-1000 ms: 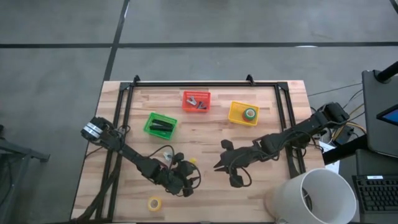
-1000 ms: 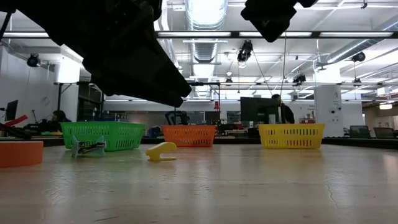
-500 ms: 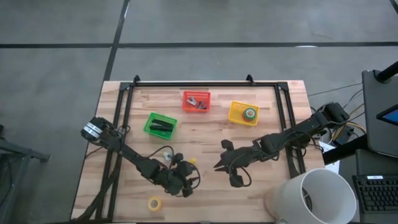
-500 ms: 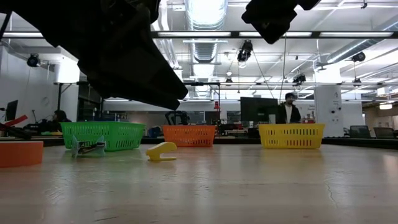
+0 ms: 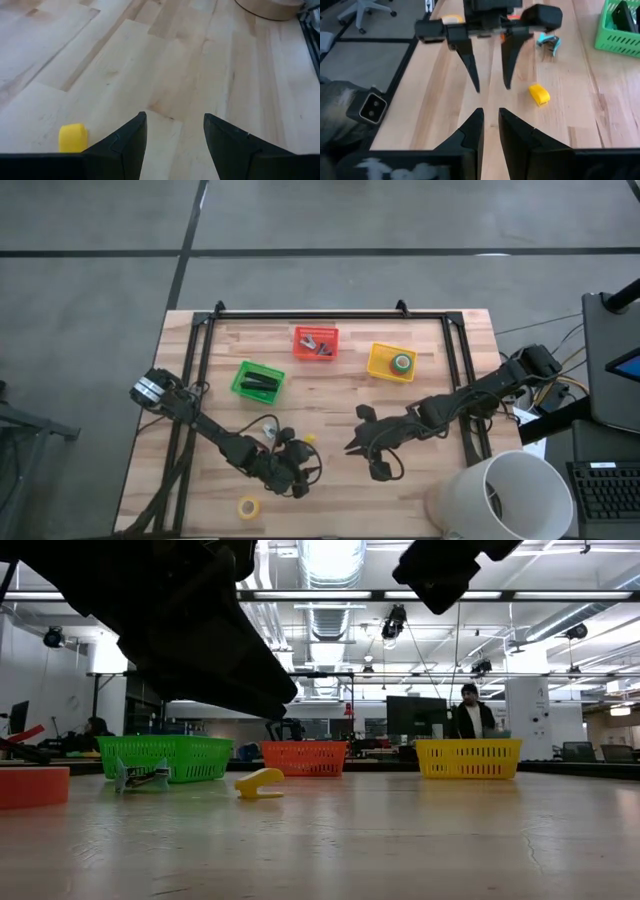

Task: Pick and place Stapler, Stapler remover, tape
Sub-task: Put the yellow stapler into the green basket

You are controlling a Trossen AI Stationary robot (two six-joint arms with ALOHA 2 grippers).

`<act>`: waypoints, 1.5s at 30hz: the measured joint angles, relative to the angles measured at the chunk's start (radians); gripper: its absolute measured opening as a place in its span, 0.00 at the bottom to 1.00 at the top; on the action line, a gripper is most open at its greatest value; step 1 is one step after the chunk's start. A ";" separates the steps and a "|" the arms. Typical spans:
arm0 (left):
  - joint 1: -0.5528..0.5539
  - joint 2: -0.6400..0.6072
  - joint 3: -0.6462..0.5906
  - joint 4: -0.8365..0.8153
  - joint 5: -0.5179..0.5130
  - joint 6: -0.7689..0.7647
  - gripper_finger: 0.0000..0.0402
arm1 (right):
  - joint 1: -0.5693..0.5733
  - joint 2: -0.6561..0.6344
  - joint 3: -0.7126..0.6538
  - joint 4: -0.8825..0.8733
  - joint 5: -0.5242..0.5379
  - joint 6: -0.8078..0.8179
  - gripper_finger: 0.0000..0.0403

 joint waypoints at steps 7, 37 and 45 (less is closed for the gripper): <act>-0.005 0.001 0.000 0.000 0.017 -0.011 0.49 | 0.000 0.000 -0.001 -0.066 -0.001 0.007 0.13; 0.104 0.015 -0.002 -0.278 -0.031 -0.207 0.49 | 0.005 -0.005 -0.001 -0.101 -0.001 0.033 0.13; 0.109 0.050 -0.002 -0.260 -0.037 -0.231 0.49 | 0.005 -0.005 -0.003 -0.100 -0.001 0.033 0.13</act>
